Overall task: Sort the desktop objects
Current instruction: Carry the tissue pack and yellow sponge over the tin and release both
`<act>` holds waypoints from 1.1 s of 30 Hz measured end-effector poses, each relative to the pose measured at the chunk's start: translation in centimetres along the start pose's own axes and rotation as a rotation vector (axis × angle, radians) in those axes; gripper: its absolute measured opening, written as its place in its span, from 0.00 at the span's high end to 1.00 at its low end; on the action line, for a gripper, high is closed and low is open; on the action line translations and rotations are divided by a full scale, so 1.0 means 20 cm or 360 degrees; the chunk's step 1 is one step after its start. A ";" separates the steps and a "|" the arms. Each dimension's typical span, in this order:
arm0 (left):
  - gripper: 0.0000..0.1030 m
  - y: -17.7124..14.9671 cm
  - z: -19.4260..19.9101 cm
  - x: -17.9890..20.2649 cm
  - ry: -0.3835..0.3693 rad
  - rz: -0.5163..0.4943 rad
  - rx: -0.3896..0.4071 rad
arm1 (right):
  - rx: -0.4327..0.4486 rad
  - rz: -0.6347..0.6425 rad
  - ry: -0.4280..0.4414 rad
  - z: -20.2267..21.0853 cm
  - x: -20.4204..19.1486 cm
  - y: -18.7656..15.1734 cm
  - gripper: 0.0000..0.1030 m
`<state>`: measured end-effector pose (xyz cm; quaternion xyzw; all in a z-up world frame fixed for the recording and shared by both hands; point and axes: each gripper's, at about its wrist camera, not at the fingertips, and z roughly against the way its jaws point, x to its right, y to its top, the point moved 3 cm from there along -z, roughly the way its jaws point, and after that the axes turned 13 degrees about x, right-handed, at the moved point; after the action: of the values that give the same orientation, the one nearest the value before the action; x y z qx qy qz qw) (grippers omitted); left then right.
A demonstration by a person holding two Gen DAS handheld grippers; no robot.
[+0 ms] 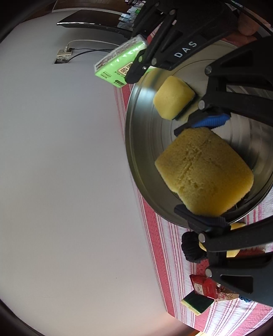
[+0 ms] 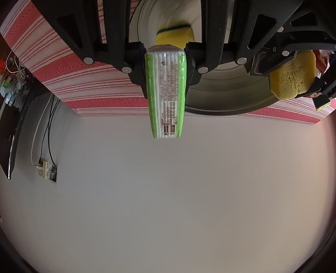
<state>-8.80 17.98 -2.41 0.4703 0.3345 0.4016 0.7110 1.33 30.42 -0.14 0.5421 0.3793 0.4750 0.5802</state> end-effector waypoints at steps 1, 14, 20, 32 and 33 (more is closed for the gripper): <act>0.36 0.00 0.00 0.00 -0.0002 0.0000 -0.0005 | 0.0002 0.0006 -0.0004 0.01 0.00 0.00 0.73; 0.35 -0.01 -0.10 0.06 -0.0060 -0.0006 -0.0086 | -0.0052 0.0029 -0.0040 -0.03 0.02 -0.02 0.73; 0.27 0.00 -0.10 0.05 -0.0078 0.0004 -0.0101 | -0.0086 0.0019 -0.0036 -0.07 0.04 -0.04 0.71; 0.01 0.04 -0.01 -0.03 -0.0008 0.0061 0.0054 | 0.0153 -0.0116 -0.0118 0.05 0.13 0.02 0.21; 0.01 0.04 -0.01 -0.02 -0.0005 0.0036 0.0070 | 0.0167 -0.0108 -0.0125 0.06 0.13 0.03 0.20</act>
<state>-9.31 17.83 -1.67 0.4902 0.3367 0.4015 0.6965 3.04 32.61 0.70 0.5768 0.3988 0.4130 0.5811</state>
